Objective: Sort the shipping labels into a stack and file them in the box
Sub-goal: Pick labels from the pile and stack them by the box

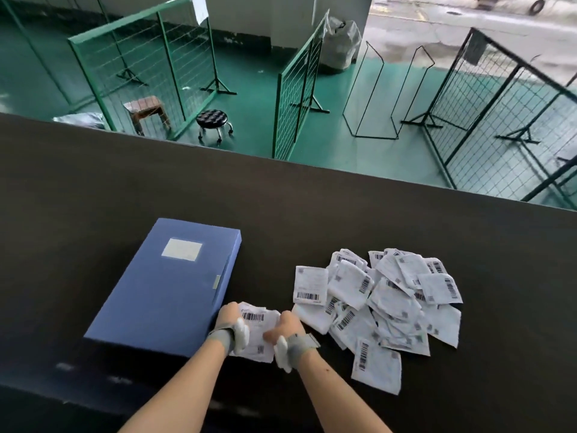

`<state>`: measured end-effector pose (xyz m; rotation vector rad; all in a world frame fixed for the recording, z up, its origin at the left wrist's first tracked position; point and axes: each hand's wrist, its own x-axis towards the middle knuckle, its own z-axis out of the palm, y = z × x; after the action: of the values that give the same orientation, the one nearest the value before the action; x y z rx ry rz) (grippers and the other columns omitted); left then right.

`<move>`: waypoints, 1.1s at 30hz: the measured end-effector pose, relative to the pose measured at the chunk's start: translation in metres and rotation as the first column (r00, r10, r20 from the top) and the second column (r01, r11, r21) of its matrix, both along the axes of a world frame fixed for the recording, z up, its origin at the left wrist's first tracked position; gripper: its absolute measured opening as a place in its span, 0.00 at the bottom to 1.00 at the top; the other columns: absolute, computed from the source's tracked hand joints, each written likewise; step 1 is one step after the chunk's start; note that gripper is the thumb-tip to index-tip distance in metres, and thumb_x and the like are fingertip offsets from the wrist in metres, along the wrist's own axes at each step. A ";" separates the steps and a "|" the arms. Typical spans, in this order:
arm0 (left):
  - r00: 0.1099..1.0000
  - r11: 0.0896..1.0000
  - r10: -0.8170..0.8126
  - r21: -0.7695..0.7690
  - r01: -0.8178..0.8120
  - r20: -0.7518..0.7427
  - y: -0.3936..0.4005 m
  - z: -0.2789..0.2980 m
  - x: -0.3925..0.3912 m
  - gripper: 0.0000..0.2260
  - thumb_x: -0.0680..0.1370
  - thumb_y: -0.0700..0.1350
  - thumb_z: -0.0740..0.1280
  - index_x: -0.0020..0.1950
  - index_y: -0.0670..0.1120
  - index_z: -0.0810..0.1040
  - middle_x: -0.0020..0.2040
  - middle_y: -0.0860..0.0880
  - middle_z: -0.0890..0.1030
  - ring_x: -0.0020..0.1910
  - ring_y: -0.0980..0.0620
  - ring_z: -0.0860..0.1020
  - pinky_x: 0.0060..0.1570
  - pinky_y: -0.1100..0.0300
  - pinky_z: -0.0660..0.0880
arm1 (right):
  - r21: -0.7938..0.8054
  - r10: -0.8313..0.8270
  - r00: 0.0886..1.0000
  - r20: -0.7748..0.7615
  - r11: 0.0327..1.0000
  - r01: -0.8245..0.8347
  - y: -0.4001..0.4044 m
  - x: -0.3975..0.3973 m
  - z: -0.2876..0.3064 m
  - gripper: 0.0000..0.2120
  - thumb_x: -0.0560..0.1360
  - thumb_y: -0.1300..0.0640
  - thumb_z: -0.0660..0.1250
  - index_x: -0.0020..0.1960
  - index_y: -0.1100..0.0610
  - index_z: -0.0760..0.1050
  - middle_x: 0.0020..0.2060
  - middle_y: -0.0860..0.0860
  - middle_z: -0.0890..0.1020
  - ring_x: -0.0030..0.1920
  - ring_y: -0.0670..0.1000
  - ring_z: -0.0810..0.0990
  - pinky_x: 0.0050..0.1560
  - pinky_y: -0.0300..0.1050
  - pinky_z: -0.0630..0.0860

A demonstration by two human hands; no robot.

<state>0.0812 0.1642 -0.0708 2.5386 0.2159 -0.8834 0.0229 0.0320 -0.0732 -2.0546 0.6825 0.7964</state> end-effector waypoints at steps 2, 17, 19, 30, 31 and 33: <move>0.999 0.999 -0.038 0.020 0.038 -0.002 0.001 -0.002 0.005 0.14 0.79 0.37 0.57 0.62 0.36 0.75 0.61 0.41 0.78 0.62 0.43 0.76 0.58 0.57 0.72 | -0.079 0.033 0.999 -0.033 0.996 -0.035 0.005 0.003 0.002 0.21 0.71 0.55 0.71 0.61 0.60 0.74 0.57 0.56 0.79 0.58 0.55 0.79 0.58 0.46 0.77; 0.935 0.966 -0.250 0.127 0.224 0.253 -0.058 0.014 0.029 0.28 0.69 0.40 0.72 0.67 0.45 0.65 0.66 0.43 0.68 0.65 0.44 0.67 0.62 0.53 0.71 | -0.160 -0.352 0.922 0.162 0.913 0.376 -0.096 0.025 0.014 0.08 0.75 0.53 0.68 0.41 0.56 0.73 0.39 0.51 0.77 0.42 0.50 0.77 0.42 0.43 0.77; 0.965 0.976 -0.214 -0.011 0.218 0.152 -0.068 0.015 0.035 0.29 0.69 0.36 0.71 0.67 0.45 0.65 0.67 0.42 0.67 0.67 0.44 0.67 0.64 0.53 0.69 | -0.140 -0.337 0.936 0.099 0.927 0.348 -0.104 0.027 0.003 0.11 0.74 0.48 0.70 0.44 0.56 0.76 0.43 0.52 0.80 0.47 0.51 0.79 0.47 0.44 0.77; 0.989 0.948 -0.149 -0.284 0.147 0.015 -0.099 0.023 0.058 0.30 0.69 0.32 0.69 0.69 0.46 0.64 0.69 0.44 0.65 0.66 0.45 0.69 0.64 0.54 0.72 | -0.298 -0.217 0.972 0.093 0.925 0.235 -0.100 0.042 -0.017 0.06 0.72 0.56 0.70 0.44 0.55 0.74 0.52 0.56 0.80 0.54 0.55 0.79 0.57 0.50 0.78; 0.977 0.938 -0.200 -0.274 0.212 0.070 -0.103 0.024 0.059 0.31 0.69 0.35 0.71 0.69 0.47 0.63 0.69 0.45 0.64 0.67 0.45 0.67 0.66 0.52 0.70 | -0.290 -0.176 0.979 0.104 0.936 0.199 -0.102 0.040 -0.012 0.06 0.73 0.59 0.69 0.42 0.55 0.72 0.52 0.56 0.79 0.55 0.56 0.79 0.58 0.50 0.78; 0.920 0.896 -0.333 -0.234 0.377 0.209 -0.109 0.026 0.060 0.35 0.68 0.42 0.74 0.71 0.50 0.62 0.70 0.48 0.63 0.69 0.44 0.63 0.69 0.51 0.64 | -0.262 -0.053 0.985 0.161 0.960 0.095 -0.108 0.040 0.000 0.04 0.73 0.64 0.67 0.47 0.57 0.75 0.49 0.55 0.79 0.56 0.57 0.79 0.58 0.49 0.77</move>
<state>0.1415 0.0548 -0.0449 2.4080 -0.4107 -0.7639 0.0629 -0.0762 -0.0732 -2.2909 0.8119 0.5179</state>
